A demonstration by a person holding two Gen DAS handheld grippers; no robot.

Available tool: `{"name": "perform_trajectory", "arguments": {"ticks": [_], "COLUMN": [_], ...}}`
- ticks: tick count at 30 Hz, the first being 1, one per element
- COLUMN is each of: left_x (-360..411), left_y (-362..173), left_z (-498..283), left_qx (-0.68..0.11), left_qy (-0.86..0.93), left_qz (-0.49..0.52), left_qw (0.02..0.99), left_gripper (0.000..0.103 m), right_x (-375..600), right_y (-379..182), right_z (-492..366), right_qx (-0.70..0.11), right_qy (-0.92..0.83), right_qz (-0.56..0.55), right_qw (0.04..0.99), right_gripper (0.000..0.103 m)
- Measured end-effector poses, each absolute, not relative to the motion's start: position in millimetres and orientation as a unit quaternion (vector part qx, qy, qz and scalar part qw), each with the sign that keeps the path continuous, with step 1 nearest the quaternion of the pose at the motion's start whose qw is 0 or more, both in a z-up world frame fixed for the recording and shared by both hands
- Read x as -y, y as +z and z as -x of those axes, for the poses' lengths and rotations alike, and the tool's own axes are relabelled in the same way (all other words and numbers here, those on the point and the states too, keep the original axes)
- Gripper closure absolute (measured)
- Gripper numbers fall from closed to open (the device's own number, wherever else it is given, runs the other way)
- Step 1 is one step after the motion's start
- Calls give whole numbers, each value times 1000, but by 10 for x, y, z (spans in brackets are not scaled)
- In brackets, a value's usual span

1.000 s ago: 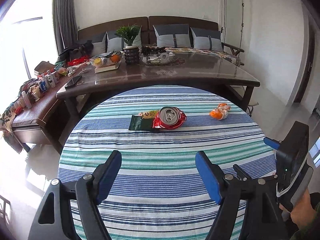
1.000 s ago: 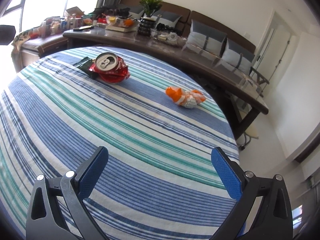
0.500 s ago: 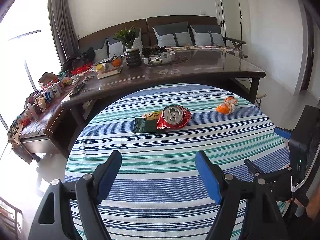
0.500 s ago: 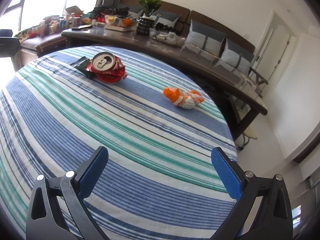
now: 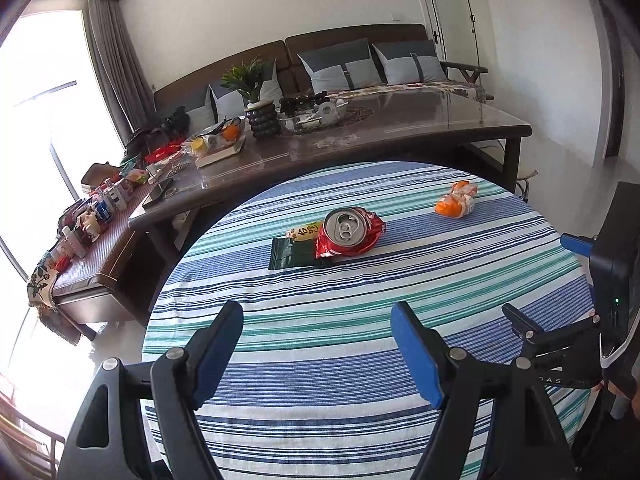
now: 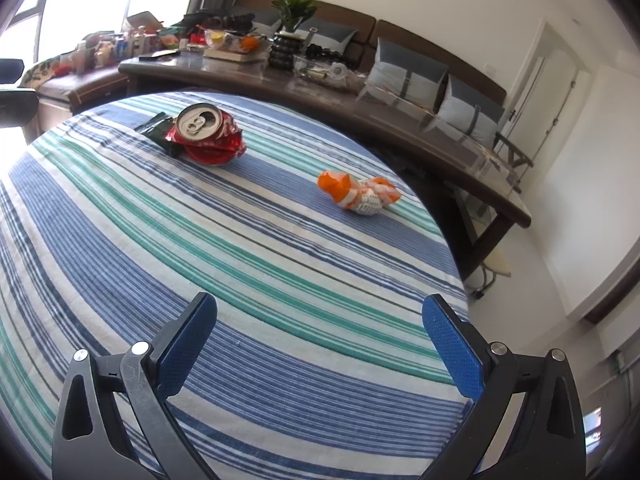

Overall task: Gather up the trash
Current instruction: 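Bring both open tools back over the table toward the red can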

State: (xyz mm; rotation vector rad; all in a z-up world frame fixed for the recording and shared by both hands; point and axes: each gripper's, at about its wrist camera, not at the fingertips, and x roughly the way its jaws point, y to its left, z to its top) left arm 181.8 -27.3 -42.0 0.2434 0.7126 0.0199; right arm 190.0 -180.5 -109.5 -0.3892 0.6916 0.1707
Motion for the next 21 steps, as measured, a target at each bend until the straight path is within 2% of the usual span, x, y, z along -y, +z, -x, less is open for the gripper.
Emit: {"name": "perform_trajectory", "arguments": {"ticks": [8,12,21], "left_x": [319,242,-399], "left_y": [-435,-497,-1203], "left_z": [-1813,-1895,-2433], "left_qx": [-351,-365,-437], "left_qy": [4,-14,8], "left_qz": [-122,-92,21], "left_qw": [928,926,899], "left_gripper": [25,25,24], "right_x": [1832,1840,2182], "right_y": [-1091,-1091,-1103], "right_z": [-1897,-1901,-2340], "right_qx": [-337,-338,-369], "right_qy": [82,83,65], "right_qz": [187,185,113], "right_qw": [919,919,920], "right_gripper": [1,1,1]}}
